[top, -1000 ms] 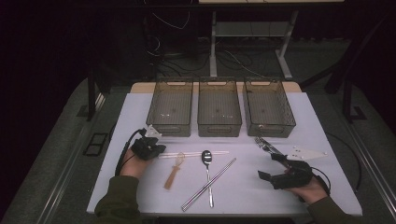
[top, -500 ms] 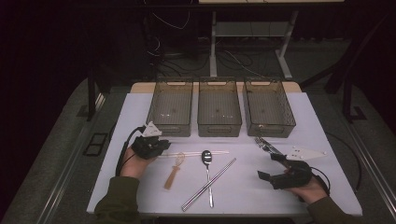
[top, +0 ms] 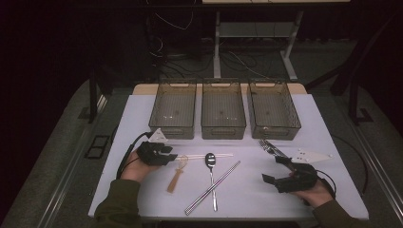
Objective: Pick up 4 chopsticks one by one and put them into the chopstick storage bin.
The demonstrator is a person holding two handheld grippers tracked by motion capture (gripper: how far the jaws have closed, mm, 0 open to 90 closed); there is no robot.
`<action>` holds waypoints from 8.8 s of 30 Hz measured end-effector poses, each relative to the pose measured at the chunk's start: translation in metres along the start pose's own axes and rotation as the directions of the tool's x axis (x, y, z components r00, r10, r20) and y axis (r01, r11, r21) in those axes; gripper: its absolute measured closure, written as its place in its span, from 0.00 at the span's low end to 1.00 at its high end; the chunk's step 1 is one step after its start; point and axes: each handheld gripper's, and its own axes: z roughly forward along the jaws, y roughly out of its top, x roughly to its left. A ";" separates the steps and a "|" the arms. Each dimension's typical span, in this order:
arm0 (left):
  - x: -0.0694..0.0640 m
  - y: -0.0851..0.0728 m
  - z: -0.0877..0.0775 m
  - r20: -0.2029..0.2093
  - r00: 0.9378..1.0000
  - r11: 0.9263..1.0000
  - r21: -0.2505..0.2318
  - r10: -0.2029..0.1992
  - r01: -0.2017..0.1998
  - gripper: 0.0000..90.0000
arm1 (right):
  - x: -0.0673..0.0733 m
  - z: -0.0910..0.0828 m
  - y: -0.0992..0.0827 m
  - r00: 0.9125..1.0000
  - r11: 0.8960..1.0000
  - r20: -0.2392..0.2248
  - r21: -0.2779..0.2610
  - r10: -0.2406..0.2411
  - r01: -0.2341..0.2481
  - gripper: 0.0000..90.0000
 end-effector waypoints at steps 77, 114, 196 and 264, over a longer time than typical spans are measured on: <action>-0.011 -0.021 -0.027 0.019 1.000 1.000 -0.004 -0.024 0.024 0.65 | -0.001 0.000 0.000 1.000 1.000 0.000 0.000 0.006 -0.006 0.11; -0.003 -0.006 0.003 0.095 0.995 0.999 -0.018 -0.040 0.042 0.91 | 0.000 0.001 0.000 1.000 1.000 -0.001 0.005 0.000 0.000 0.11; 0.002 -0.008 -0.030 0.111 0.993 0.985 -0.165 -0.036 0.054 0.94 | -0.001 0.000 0.000 1.000 1.000 0.001 0.001 0.000 0.000 0.11; -0.002 0.055 -0.057 0.004 0.993 0.927 -0.359 -0.116 0.109 0.93 | -0.002 0.004 0.000 1.000 1.000 0.002 -0.001 0.010 -0.010 0.10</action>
